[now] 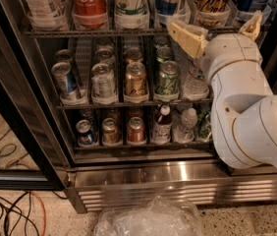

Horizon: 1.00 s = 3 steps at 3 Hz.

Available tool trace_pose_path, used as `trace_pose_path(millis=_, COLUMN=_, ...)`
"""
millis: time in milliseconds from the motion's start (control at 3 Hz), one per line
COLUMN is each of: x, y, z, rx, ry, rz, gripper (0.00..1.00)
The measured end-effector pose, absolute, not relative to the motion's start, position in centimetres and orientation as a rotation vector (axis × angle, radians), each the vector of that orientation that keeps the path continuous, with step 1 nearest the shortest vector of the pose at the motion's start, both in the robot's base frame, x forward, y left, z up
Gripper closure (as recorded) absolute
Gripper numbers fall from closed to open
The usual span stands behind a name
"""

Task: Pick orange can from top shelf of fridge

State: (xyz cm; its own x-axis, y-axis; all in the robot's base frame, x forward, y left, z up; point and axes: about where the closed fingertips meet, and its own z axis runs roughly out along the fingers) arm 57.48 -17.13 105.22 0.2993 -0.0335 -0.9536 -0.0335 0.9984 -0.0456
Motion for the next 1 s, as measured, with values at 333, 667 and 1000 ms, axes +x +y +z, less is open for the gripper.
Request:
trace_pose_path(millis=333, x=57.48, y=-17.13, z=105.22, rx=-0.061, ry=1.267, rz=0.0, gripper=0.26)
trace_pose_path(millis=667, x=57.48, y=-17.12, z=105.22, rx=-0.061, ry=1.267, rz=0.0, gripper=0.19)
trace_pose_path(millis=1000, x=57.5, y=-17.1, z=105.25, rx=-0.062, ry=1.266, rz=-0.001, gripper=0.31)
